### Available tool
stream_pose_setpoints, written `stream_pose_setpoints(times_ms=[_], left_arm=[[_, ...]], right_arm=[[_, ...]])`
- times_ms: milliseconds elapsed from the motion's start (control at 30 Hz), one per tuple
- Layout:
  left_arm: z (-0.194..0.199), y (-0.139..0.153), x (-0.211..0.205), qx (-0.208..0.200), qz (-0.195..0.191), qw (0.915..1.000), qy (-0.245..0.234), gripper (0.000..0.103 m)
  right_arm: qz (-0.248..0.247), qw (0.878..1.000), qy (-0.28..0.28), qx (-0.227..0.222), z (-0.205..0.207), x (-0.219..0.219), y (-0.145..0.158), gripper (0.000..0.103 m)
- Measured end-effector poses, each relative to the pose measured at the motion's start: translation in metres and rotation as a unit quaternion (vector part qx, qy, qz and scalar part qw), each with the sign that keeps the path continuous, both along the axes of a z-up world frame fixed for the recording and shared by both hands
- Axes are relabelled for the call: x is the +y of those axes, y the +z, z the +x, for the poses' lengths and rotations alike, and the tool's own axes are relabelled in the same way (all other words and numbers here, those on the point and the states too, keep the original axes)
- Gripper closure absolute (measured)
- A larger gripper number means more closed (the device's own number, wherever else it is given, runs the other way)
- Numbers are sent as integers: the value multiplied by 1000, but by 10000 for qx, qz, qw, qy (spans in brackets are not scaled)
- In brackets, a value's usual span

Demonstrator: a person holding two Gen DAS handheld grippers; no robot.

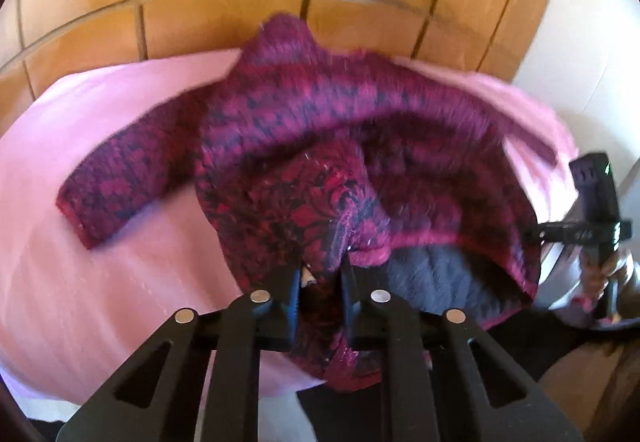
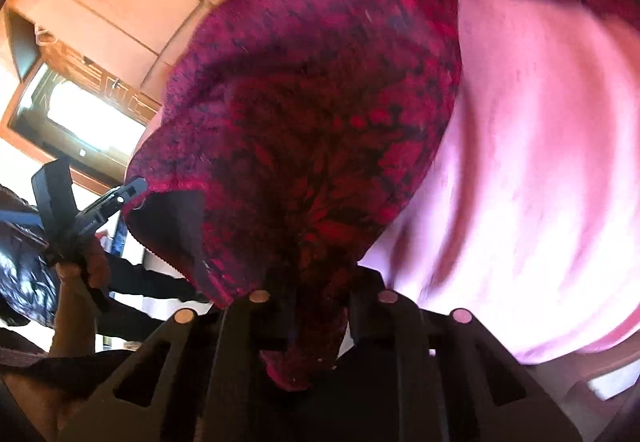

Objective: Fold small clothes

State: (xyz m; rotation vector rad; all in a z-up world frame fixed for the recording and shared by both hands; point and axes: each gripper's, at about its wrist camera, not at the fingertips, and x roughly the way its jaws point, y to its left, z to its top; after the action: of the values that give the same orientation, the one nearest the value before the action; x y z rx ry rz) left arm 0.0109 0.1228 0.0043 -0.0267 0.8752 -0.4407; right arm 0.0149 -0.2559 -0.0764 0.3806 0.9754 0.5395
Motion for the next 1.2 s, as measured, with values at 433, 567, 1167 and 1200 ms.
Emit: stream_pose_setpoints(times_ms=[433,567,1167,1200], left_arm=[[-54,5,-8,210,-657,9944,-806,90],[-59,-19,-23,726,-672,9887,-1122,86],[147,-57,95,594,592,9478,3075,32],[153,-60,92,566,813,9483,3017,54]], right_arm=[[-1929,9788,-119,-685,-47,-74,60,89],[-2748,9611,-293,22,-45,-80,2,89],[-1517,9797,-898,-957,-2,-62,72,37],[-1492,9801,-866,-982,1,-57,73,37]])
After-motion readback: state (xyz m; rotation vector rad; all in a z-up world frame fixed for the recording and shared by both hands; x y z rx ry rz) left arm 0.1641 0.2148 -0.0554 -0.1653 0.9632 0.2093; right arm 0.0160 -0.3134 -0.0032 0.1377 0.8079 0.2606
